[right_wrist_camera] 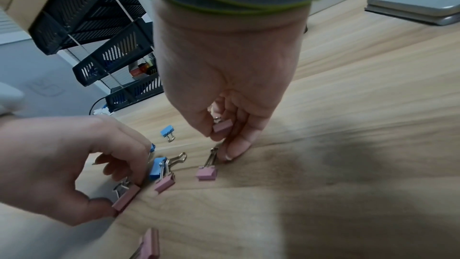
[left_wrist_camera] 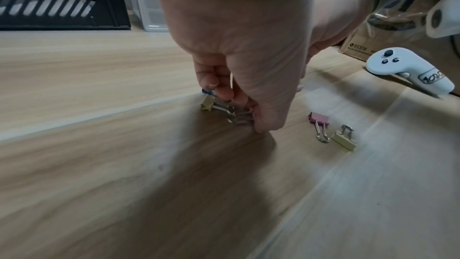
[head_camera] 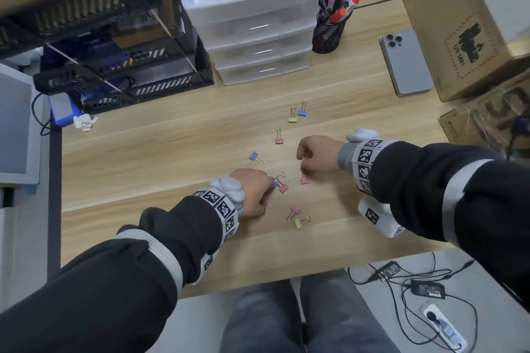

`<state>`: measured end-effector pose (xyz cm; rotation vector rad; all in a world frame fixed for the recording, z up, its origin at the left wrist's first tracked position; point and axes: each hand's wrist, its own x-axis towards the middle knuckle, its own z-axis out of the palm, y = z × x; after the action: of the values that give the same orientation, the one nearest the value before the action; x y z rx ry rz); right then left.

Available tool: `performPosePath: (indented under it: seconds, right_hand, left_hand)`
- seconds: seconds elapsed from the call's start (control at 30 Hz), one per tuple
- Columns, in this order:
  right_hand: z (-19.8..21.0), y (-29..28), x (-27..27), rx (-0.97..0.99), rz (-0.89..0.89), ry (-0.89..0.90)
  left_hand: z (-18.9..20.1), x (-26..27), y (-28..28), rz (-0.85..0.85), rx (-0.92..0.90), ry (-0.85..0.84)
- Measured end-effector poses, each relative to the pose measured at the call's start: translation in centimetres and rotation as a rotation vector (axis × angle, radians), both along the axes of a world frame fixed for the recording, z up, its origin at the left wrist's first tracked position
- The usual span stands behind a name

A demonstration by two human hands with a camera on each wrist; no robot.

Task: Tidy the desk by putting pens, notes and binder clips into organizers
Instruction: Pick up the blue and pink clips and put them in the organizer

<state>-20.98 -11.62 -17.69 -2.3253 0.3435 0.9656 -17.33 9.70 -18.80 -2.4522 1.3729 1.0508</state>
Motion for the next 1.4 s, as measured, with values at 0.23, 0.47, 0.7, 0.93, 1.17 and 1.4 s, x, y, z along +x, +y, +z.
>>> performPosePath:
  seconds: [0.23, 0.47, 0.7, 0.93, 1.17, 1.4]
  right_hand:
    - [0.8, 1.1, -0.7, -0.122, 0.02, 0.092]
    - [0.5, 1.9, -1.3, -0.297, 0.117, 0.015]
    - [0.1, 1.2, -2.1, -0.161, 0.022, 0.019]
    - [0.2, 0.9, -3.5, 0.119, 0.11, 0.054]
    - [-0.6, 1.9, -4.9, 0.179, 0.24, -0.06]
    - [-1.3, 3.7, -5.4, 0.126, 0.401, -0.141]
  left_hand:
    - [0.4, -0.2, 0.1, 0.169, -0.112, 0.027]
    - [0.9, -0.3, -1.0, 0.173, -0.113, -0.038]
    - [0.7, -0.6, -2.4, 0.165, -0.016, -0.023]
    - [0.3, -0.8, -2.6, -0.033, -0.11, 0.037]
    - [-0.7, -0.7, -2.8, -0.027, -0.046, 0.01]
    - [-0.7, -0.5, -2.4, -0.026, -0.124, 0.039]
